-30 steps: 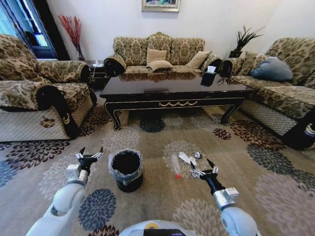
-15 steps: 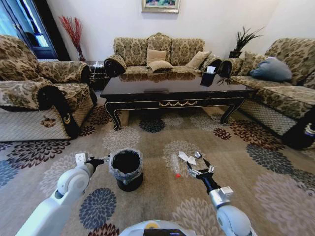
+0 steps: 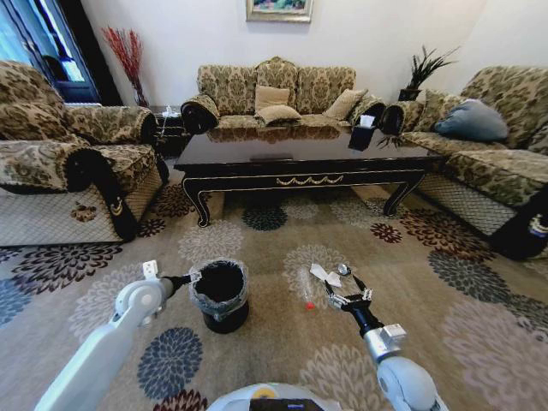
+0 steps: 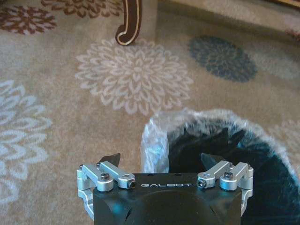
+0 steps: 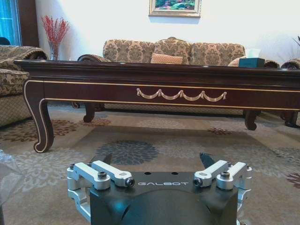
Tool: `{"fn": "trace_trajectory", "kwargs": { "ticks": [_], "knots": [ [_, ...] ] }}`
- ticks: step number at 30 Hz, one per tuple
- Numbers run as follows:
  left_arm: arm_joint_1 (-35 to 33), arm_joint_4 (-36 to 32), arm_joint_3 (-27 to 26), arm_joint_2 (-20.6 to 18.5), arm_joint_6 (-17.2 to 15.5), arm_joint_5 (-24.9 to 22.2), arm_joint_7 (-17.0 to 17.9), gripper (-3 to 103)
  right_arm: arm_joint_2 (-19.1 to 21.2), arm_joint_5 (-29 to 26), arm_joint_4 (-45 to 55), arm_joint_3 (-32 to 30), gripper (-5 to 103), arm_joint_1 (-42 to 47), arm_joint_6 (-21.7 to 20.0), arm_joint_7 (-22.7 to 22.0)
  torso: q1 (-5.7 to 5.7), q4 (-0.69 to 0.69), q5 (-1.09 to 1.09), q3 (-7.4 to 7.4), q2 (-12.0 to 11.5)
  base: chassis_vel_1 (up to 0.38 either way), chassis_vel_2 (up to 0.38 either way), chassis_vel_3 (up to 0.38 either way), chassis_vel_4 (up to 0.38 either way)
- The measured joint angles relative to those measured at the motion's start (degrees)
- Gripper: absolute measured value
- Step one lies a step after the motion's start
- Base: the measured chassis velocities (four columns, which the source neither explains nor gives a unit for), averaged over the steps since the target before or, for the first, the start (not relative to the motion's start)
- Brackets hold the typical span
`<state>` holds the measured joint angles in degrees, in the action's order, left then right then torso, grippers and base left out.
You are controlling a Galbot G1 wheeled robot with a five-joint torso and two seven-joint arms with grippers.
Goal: Move to the front of the table and pick up the trash from the floor, then place it into the trash bin.
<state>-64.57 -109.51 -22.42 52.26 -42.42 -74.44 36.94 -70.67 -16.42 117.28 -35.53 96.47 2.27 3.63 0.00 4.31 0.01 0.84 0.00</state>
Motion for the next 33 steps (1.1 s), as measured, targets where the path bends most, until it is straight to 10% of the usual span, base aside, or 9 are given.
{"fn": "trace_trajectory", "kwargs": {
  "ticks": [20, 33],
  "knots": [
    [7.5, 10.6, 8.4, 3.0, 0.5, -6.8, 6.8, 92, -0.8, 0.6, -1.4, 0.4, 100, 0.1, 0.6, -0.2, -0.01, -0.03, 0.08, -0.03, 0.0, 0.000, 0.000, 0.000, 0.000],
    [7.4, 10.5, 8.0, 2.9, 0.5, -6.8, 7.3, 38, -0.4, 0.2, -2.1, 0.3, 100, -0.6, 0.6, -0.6, -0.01, 0.02, -0.04, 0.01, 0.0, 0.000, 0.000, 0.000, 0.000]
  ]
}}
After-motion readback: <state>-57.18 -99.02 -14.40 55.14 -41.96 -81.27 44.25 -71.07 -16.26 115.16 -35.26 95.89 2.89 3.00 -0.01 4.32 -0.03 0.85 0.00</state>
